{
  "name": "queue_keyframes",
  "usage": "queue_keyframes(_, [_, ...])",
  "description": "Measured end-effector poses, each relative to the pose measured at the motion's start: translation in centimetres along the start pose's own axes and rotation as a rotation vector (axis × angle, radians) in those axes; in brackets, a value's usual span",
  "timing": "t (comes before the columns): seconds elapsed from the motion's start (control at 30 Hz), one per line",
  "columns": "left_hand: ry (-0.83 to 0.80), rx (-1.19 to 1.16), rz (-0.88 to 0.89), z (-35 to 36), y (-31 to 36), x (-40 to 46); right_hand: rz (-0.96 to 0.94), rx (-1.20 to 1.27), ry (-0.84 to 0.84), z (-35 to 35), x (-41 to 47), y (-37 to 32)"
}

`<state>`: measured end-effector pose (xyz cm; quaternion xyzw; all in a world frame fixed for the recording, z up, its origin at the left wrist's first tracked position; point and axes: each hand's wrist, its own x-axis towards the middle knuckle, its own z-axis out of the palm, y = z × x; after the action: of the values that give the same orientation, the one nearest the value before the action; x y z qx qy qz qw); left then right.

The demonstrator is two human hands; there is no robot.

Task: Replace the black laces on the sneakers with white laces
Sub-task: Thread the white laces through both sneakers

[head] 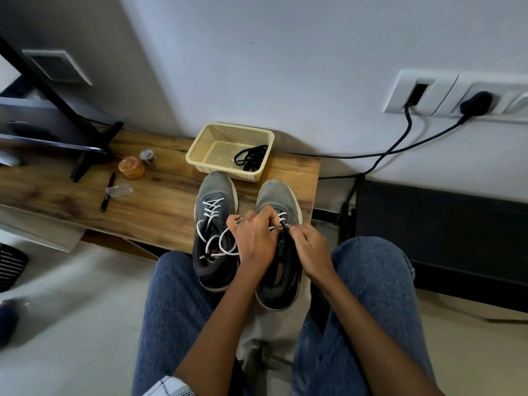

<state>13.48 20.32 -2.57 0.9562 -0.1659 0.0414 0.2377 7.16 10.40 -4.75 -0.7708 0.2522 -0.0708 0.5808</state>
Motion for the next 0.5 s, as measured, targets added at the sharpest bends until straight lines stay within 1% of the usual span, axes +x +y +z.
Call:
queue_keyframes(0.1, [0.004, 0.018, 0.045, -0.1, 0.0, 0.0, 0.011, 0.037, 0.018, 0.2, 0.3, 0.6])
queue_keyframes(0.2, [-0.02, 0.019, 0.059, -0.1, -0.1, -0.1, 0.0, 0.093, 0.1, 0.4, 0.5, 0.8])
queue_keyframes(0.27, [-0.034, 0.01, 0.051, -0.2, -0.3, -0.4, -0.024, 0.089, 0.138, 0.5, 0.7, 0.8])
queue_keyframes(0.4, [-0.035, -0.019, 0.069, -0.4, -0.5, -1.3, -0.049, 0.075, 0.131, 0.7, 1.0, 0.9])
queue_keyframes(0.5, [-0.024, -0.043, 0.048, -0.3, 0.2, -2.4, -0.057, 0.054, 0.137, 0.8, 1.2, 0.9])
